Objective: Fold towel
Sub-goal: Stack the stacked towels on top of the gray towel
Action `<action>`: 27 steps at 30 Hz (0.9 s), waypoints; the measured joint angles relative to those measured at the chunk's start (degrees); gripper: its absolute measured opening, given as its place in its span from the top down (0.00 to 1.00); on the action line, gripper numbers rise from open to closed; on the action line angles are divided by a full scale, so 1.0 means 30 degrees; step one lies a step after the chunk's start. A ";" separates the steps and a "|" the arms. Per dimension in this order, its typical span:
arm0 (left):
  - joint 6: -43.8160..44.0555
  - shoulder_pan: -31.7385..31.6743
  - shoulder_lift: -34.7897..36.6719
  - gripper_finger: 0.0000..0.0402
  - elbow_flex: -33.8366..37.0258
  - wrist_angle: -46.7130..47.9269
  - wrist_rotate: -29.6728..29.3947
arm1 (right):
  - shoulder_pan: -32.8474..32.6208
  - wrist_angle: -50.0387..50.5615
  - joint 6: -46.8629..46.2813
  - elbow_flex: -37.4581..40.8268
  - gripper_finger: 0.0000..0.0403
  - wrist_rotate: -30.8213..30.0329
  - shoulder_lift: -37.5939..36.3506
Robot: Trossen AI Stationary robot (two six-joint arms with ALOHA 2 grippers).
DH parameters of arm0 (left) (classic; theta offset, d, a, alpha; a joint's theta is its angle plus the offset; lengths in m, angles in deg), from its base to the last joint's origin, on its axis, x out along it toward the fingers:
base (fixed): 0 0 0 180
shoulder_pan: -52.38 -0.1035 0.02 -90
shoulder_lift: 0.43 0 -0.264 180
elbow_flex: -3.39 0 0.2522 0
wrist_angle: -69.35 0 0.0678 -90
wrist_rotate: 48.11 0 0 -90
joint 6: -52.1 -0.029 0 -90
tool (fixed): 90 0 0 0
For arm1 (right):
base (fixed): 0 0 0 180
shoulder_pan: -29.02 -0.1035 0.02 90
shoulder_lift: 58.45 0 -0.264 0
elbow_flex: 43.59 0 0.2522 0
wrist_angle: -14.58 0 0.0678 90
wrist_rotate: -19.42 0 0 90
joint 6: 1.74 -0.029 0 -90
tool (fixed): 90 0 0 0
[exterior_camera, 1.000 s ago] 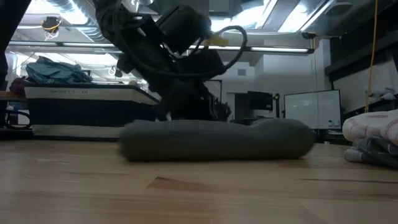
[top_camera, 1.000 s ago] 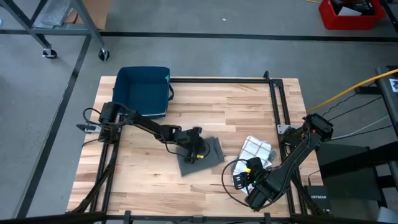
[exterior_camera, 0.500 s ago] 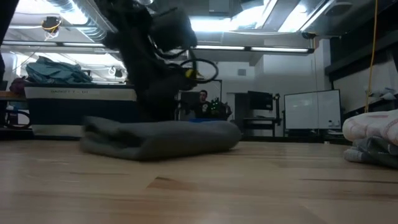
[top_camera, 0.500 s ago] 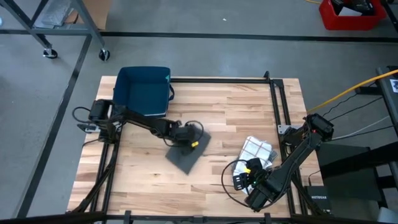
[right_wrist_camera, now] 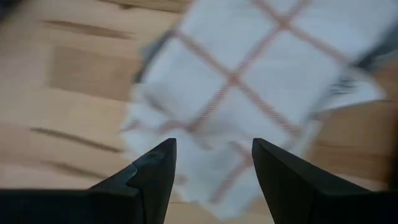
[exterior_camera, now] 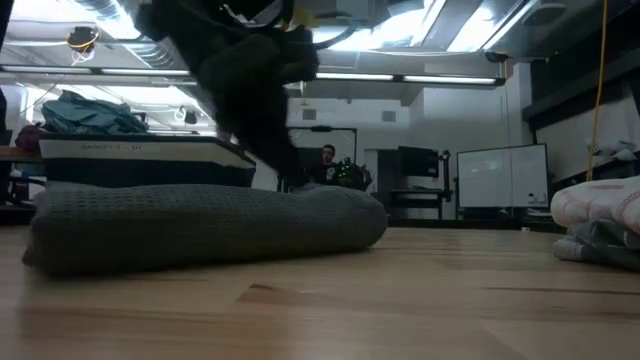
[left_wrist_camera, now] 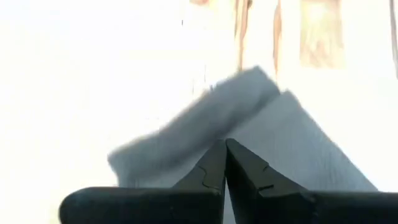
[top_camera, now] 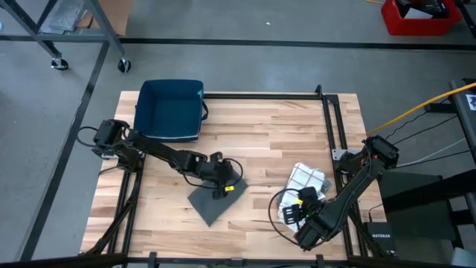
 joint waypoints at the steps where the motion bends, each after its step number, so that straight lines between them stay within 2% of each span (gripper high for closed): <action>1: -0.0482 -0.0020 -0.0033 0.99 0.0000 -0.0586 -0.0047 | 0.0037 0.0499 -0.0032 -0.0007 0.46 0.0192 0.0000; 8: -0.3289 -0.0031 -0.0021 0.99 -0.0015 -0.2290 -0.0088 | 0.0158 0.3898 -0.0114 0.0005 0.46 0.0411 0.0000; 12: -0.4472 -0.0044 -0.0014 0.99 -0.0015 -0.2266 -0.0157 | 0.0158 0.3874 -0.0114 0.1155 0.46 0.0588 -0.0007; 20: -0.7732 -0.0492 -0.0113 0.99 -0.0022 -0.2384 -0.0162 | 0.0158 -0.1883 -0.0114 0.4810 0.48 0.0917 0.0000; 27: -0.8875 -0.1286 -0.0691 0.99 -0.0036 -0.2073 0.0298 | 0.0150 -0.6047 -0.0121 0.7235 0.61 0.0408 -0.0145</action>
